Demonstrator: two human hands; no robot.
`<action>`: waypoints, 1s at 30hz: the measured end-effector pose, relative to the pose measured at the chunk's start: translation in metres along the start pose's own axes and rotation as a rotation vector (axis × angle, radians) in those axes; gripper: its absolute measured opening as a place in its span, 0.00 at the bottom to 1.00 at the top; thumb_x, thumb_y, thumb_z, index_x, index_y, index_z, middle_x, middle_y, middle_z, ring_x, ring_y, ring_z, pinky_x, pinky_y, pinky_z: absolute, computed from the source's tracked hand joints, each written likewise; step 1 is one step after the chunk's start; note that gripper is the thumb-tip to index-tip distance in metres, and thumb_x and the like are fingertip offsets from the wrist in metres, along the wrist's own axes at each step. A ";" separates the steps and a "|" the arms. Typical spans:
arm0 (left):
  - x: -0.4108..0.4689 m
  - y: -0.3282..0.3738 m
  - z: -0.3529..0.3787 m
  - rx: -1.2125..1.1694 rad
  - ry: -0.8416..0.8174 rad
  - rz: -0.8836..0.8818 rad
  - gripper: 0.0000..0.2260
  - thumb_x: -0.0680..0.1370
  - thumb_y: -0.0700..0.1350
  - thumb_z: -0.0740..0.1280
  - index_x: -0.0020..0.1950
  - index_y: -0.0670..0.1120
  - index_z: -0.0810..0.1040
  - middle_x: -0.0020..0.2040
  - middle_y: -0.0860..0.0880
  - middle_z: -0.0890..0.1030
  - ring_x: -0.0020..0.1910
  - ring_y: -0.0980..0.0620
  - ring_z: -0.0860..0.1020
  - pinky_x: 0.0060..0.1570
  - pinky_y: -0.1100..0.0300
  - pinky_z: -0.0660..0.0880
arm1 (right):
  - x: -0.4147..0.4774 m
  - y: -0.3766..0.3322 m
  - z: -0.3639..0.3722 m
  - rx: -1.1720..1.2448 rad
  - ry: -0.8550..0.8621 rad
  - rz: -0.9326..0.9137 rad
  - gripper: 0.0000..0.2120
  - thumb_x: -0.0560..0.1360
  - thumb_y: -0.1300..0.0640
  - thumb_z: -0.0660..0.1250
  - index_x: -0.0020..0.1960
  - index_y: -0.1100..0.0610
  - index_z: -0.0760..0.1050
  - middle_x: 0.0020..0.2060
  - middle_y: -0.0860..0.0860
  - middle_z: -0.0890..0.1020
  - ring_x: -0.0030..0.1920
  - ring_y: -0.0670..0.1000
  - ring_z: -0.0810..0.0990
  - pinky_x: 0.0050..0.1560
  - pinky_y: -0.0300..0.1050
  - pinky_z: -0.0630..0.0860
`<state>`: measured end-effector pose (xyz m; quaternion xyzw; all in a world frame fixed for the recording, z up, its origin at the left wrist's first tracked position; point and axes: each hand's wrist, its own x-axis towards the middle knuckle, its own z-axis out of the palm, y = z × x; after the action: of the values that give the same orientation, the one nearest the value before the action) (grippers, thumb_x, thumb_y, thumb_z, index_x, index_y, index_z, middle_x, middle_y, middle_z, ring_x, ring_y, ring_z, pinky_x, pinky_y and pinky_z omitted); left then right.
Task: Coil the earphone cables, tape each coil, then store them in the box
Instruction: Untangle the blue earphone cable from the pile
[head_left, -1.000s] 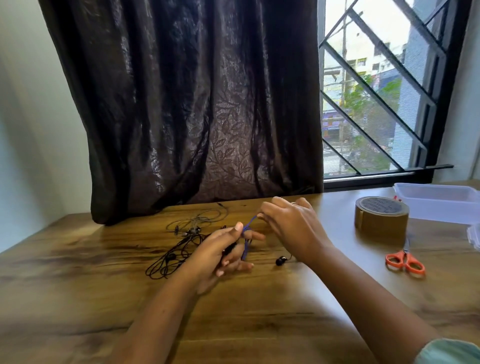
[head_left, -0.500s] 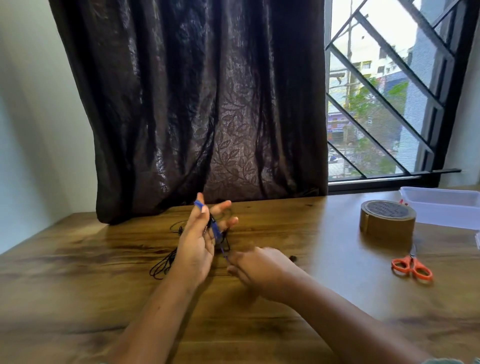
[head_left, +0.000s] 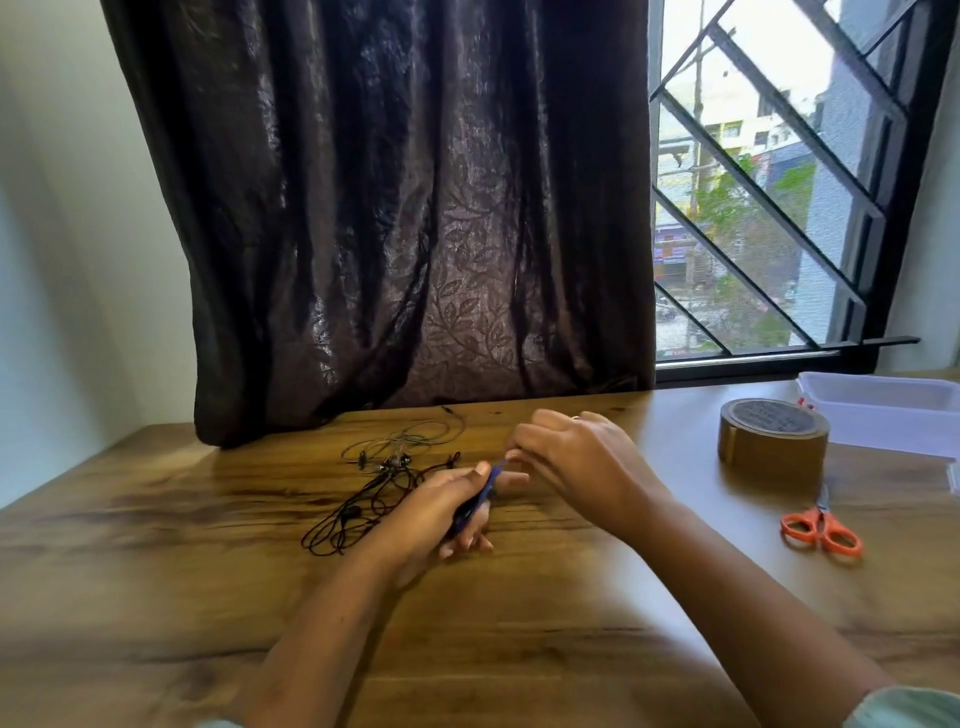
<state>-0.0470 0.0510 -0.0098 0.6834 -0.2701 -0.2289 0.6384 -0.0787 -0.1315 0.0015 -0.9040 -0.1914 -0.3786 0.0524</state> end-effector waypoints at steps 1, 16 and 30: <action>0.000 0.001 0.000 -0.071 -0.031 -0.002 0.18 0.82 0.49 0.53 0.53 0.46 0.82 0.23 0.49 0.65 0.18 0.56 0.58 0.37 0.58 0.73 | -0.001 0.002 -0.001 -0.004 0.017 0.022 0.28 0.77 0.34 0.45 0.44 0.49 0.78 0.37 0.45 0.78 0.34 0.49 0.79 0.38 0.39 0.63; 0.002 0.007 0.009 -0.613 -0.002 0.140 0.19 0.76 0.47 0.56 0.64 0.43 0.75 0.25 0.50 0.63 0.19 0.57 0.63 0.40 0.58 0.78 | 0.003 -0.030 0.020 1.399 -0.286 0.680 0.14 0.83 0.60 0.54 0.56 0.58 0.78 0.42 0.51 0.83 0.40 0.45 0.80 0.41 0.40 0.77; 0.004 0.005 0.008 -0.588 0.152 0.133 0.23 0.79 0.54 0.55 0.59 0.38 0.79 0.32 0.44 0.75 0.33 0.50 0.76 0.42 0.53 0.81 | 0.002 -0.022 0.029 1.283 -0.201 0.774 0.10 0.79 0.59 0.63 0.49 0.59 0.83 0.42 0.60 0.83 0.42 0.53 0.78 0.49 0.53 0.76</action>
<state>-0.0498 0.0420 -0.0056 0.4654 -0.1880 -0.2031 0.8407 -0.0663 -0.1037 -0.0186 -0.7292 -0.0468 -0.0632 0.6798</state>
